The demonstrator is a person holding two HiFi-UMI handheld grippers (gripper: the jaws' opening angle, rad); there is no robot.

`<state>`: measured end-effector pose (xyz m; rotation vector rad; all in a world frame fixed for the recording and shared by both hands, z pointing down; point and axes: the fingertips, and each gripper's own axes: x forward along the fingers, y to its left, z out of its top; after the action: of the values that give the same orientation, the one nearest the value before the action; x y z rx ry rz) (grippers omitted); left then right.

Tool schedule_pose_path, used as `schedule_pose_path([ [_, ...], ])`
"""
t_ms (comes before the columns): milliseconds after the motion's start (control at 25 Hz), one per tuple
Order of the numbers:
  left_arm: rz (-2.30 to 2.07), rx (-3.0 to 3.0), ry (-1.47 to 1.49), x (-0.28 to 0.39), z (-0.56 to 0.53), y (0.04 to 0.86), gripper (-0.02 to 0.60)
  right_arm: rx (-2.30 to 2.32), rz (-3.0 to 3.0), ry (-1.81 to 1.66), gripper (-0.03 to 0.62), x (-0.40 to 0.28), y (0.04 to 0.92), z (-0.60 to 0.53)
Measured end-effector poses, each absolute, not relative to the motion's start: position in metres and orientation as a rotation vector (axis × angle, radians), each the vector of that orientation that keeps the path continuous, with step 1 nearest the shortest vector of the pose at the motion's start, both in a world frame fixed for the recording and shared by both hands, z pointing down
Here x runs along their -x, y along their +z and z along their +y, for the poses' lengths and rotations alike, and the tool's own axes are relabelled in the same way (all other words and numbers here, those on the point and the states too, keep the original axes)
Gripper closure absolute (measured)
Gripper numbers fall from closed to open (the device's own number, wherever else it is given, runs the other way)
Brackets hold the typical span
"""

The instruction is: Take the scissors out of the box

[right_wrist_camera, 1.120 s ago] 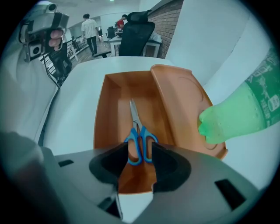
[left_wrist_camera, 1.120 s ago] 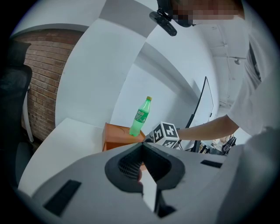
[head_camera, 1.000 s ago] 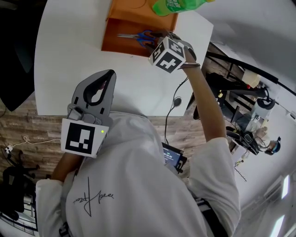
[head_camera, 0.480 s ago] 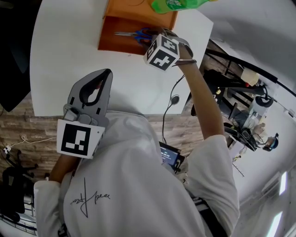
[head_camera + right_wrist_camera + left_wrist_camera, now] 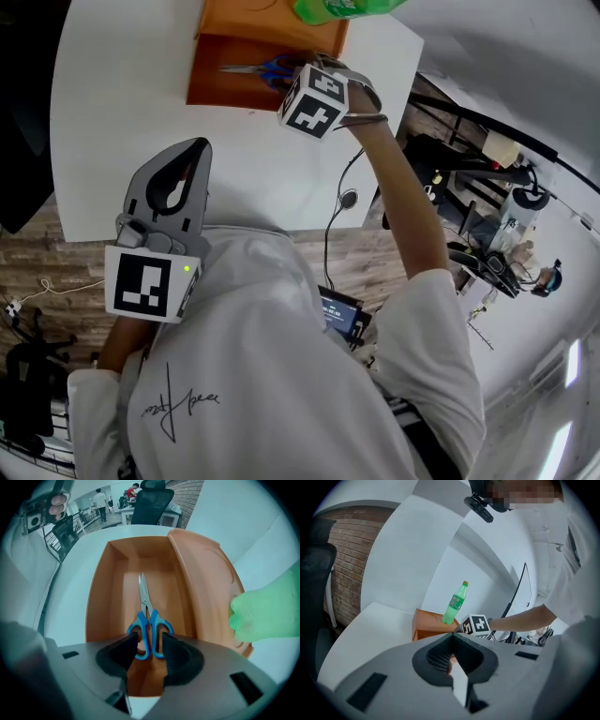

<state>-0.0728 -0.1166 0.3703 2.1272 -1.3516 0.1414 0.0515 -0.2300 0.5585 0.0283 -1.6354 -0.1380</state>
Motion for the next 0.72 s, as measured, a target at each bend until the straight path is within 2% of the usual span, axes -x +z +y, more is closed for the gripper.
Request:
schedule_pose_path([
  [200,-1.354,-2.12,0.133,0.074,-0.118,0.371,0.577,-0.001,-1.619,-0.123,0.439,-0.052,0.56,-0.228],
  [440,-1.362,-2.133,0.128,0.078,-0.117,0.374,0.578,0.052,-1.585,-0.162,0.496,-0.047,0.563,-0.217],
  [720,-1.362,-2.136,0.117,0.078,-0.118,0.371,0.578,0.033,-1.563,-0.144,0.5,-0.046,0.562,-0.219],
])
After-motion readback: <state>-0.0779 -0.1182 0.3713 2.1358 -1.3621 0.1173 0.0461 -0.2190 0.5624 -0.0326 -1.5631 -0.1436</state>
